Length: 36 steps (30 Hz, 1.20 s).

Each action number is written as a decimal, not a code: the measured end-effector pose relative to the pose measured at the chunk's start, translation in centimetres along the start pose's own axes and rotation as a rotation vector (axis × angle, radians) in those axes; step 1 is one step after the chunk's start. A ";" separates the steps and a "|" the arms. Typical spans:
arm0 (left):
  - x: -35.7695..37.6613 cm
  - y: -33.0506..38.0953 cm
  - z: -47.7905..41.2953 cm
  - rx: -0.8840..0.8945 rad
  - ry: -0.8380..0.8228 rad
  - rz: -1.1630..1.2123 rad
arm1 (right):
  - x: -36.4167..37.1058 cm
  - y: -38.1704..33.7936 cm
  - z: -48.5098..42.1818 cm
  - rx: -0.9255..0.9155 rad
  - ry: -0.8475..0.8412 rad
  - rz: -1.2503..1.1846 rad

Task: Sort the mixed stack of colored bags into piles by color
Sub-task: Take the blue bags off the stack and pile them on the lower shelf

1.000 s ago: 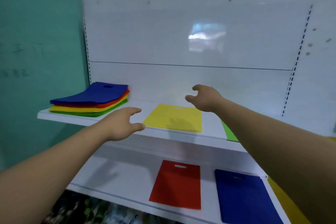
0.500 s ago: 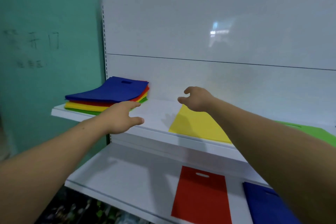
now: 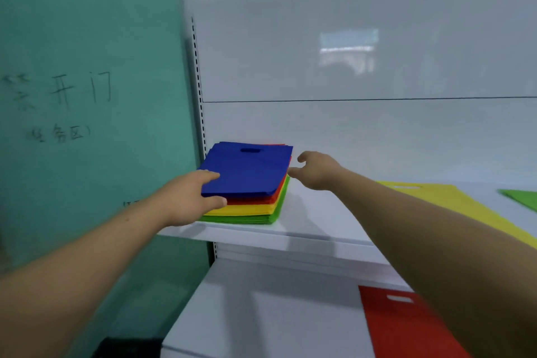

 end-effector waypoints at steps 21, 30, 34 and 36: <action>5.5 -11.7 -15.5 -0.043 -0.290 0.058 | 8.4 2.6 -17.2 0.242 0.168 -0.268; 6.1 -11.9 -17.1 0.050 -0.184 0.038 | 7.7 1.2 -16.2 0.049 0.412 -0.311; 6.0 -12.3 -16.9 0.038 -0.204 0.081 | 6.4 -1.3 -13.8 -0.134 0.538 -0.392; 5.7 -12.3 -16.9 0.048 -0.188 0.176 | 5.3 -2.7 -12.3 -0.217 0.619 -0.411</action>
Point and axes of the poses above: each hand's wrist, its own z-axis away from the middle knuckle, its own x-axis out of the palm, y = z × x, the point moved 3 cm from there along -z, towards the middle knuckle, and after that the axes turned 13 degrees about -z, right-handed, at the moved point
